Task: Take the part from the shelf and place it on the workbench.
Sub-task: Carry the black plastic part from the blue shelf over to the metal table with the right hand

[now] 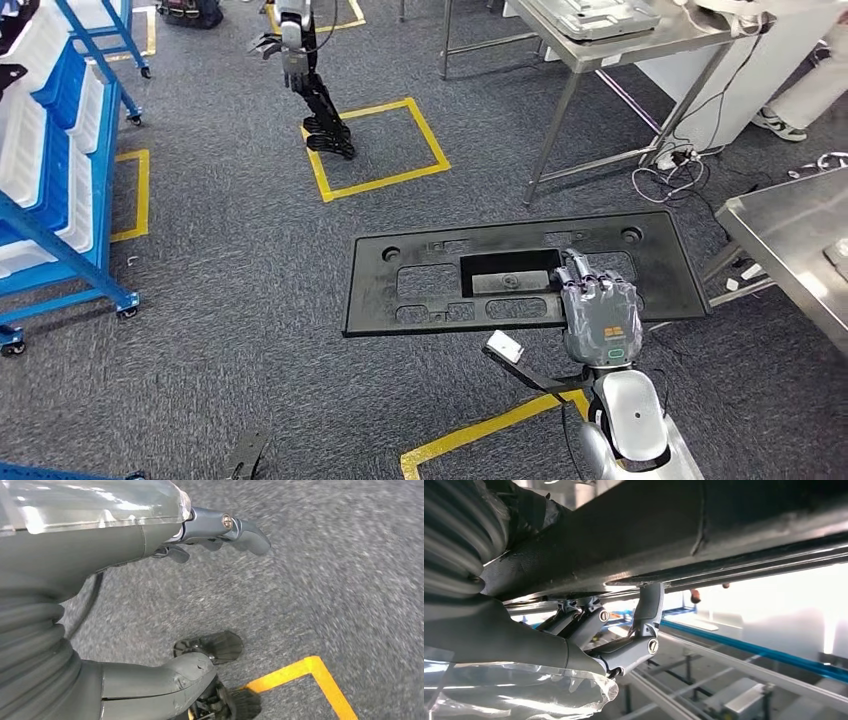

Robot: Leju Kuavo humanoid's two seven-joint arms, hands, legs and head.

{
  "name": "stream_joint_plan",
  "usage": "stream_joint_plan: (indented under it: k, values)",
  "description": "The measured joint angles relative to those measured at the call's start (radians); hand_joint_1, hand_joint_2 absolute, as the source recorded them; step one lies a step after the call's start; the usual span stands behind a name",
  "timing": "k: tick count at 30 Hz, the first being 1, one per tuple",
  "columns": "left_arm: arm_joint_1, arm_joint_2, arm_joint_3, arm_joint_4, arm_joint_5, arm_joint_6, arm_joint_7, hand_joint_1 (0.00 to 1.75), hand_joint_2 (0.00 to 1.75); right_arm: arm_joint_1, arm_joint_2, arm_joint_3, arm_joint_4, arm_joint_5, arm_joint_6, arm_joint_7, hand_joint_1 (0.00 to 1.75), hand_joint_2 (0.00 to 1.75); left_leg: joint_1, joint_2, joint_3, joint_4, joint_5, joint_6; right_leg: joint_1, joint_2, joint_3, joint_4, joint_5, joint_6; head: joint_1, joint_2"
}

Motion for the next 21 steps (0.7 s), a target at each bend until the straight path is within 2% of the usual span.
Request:
stream_joint_plan:
  k: [1,2,4,5,6,8,9,10,11,12,13,15,16,17,19,20,21]
  values:
    - [0.0,0.0,0.0,0.0,0.0,0.0,0.0,0.0,1.75,-0.001,0.0,0.0,-0.001,0.0,0.001,0.001,1.75,1.75,-0.003,0.011,0.004,0.0,-0.004,-0.005,0.006,-0.016,0.016,-0.032,0.006,-0.005,0.0,0.0]
    - [0.0,0.0,0.0,0.0,0.0,0.0,0.0,0.0,1.75,-0.001,0.001,0.0,-0.001,0.0,0.001,0.001,1.75,1.75,-0.005,0.022,0.008,-0.001,-0.007,-0.011,0.012,-0.018,0.018,-0.04,0.001,-0.011,0.0,0.0]
    - [-0.002,0.0,-0.001,0.0,0.0,0.0,0.0,0.0,1.75,0.002,0.001,0.0,-0.002,0.0,0.002,0.002,1.75,1.75,-0.005,0.038,0.017,-0.003,-0.015,-0.023,0.01,0.012,0.02,-0.045,0.003,-0.021,0.0,0.0]
    - [-0.003,0.0,-0.001,0.0,0.0,0.0,0.0,0.0,1.75,0.003,0.002,0.0,-0.004,0.0,0.002,0.003,1.75,1.75,-0.003,0.026,0.017,0.006,-0.025,-0.028,0.007,0.025,0.023,-0.05,0.005,-0.027,-0.001,0.0]
    - [-0.004,0.001,-0.001,0.0,0.0,0.0,0.0,0.0,1.75,0.002,0.002,0.0,-0.006,0.0,0.002,0.003,1.75,1.75,-0.002,0.002,0.008,0.033,-0.044,-0.032,0.003,0.038,0.026,-0.055,0.008,-0.034,-0.001,0.0]
    - [-0.001,0.001,-0.001,0.0,0.0,0.0,0.0,0.0,1.75,0.0,0.005,0.0,-0.008,0.0,0.004,0.004,1.75,1.75,0.001,-0.059,-0.047,0.152,-0.105,-0.037,0.0,0.064,0.03,-0.058,0.009,-0.044,-0.001,0.0]
    - [0.002,0.001,-0.001,0.0,0.0,0.0,0.0,0.0,1.75,0.0,0.006,0.0,-0.007,0.0,0.006,0.004,1.75,1.75,0.002,-0.074,-0.083,0.22,-0.131,-0.038,0.001,0.08,0.03,-0.057,0.008,-0.047,-0.002,0.0]
    - [0.005,0.002,-0.001,0.001,0.0,0.0,0.0,0.0,1.75,0.002,0.008,0.0,-0.007,0.0,0.007,0.005,1.75,1.75,0.002,-0.081,-0.111,0.268,-0.141,-0.038,0.002,0.096,0.03,-0.055,0.007,-0.048,-0.002,0.0]
    - [0.007,0.002,-0.001,0.001,0.001,0.001,0.0,0.0,1.75,0.003,0.008,0.0,-0.007,0.0,0.008,0.005,1.75,1.75,0.002,-0.083,-0.123,0.28,-0.129,-0.038,0.003,0.112,0.03,-0.052,0.005,-0.048,-0.002,0.0]
    - [0.007,0.002,-0.001,0.001,0.001,0.002,0.0,0.0,1.75,0.005,0.008,0.0,-0.007,0.0,0.009,0.005,1.75,1.75,0.002,-0.087,-0.117,0.251,-0.097,-0.036,0.004,0.129,0.03,-0.048,0.003,-0.048,-0.002,0.0]
    - [0.006,0.002,-0.001,0.002,0.001,0.003,0.0,0.0,1.75,0.005,0.008,0.0,-0.007,0.0,0.01,0.006,1.75,1.75,0.002,-0.097,-0.097,0.192,-0.054,-0.032,0.004,0.144,0.03,-0.043,0.0,-0.046,-0.002,0.0]
    - [0.005,0.004,-0.001,0.002,0.001,0.003,0.0,0.0,1.75,0.005,0.008,0.001,-0.007,0.0,0.011,0.006,1.75,1.75,0.005,-0.145,-0.05,0.07,0.003,-0.022,0.004,0.172,0.027,-0.033,-0.006,-0.04,-0.001,0.0]
    - [0.005,0.005,-0.001,0.002,0.001,0.003,0.0,0.0,1.75,0.005,0.009,0.001,-0.007,0.0,0.011,0.006,1.75,1.75,0.004,-0.164,-0.036,0.038,0.012,-0.018,0.002,0.184,0.023,-0.03,-0.006,-0.034,-0.001,0.0]
    - [0.005,0.006,-0.001,0.002,0.001,0.003,0.0,0.0,1.75,0.005,0.009,0.001,-0.007,0.0,0.012,0.006,1.75,1.75,0.003,-0.173,-0.03,0.026,0.009,-0.014,-0.002,0.195,0.019,-0.029,-0.006,-0.027,-0.001,0.0]
    - [0.004,0.005,-0.002,0.002,0.001,-0.001,0.0,0.0,1.75,0.007,0.009,0.001,-0.007,0.0,0.013,0.006,1.75,1.75,0.003,-0.153,-0.025,0.014,0.012,-0.006,-0.007,0.215,0.014,-0.033,-0.002,-0.013,-0.002,0.0]
    - [0.002,0.005,-0.002,0.002,0.0,-0.005,0.0,0.0,1.75,0.008,0.009,0.001,-0.008,-0.001,0.014,0.006,1.75,1.75,0.006,-0.14,-0.02,0.006,0.016,0.001,-0.005,0.204,0.011,-0.029,-0.005,-0.008,-0.001,0.0]
    - [0.0,0.005,-0.003,0.002,-0.001,-0.009,-0.001,0.0,1.75,0.007,0.009,0.002,-0.008,-0.003,0.016,0.006,1.75,1.75,0.009,-0.126,-0.014,-0.003,0.02,0.007,-0.002,0.178,0.001,-0.009,-0.018,-0.003,0.001,0.0]
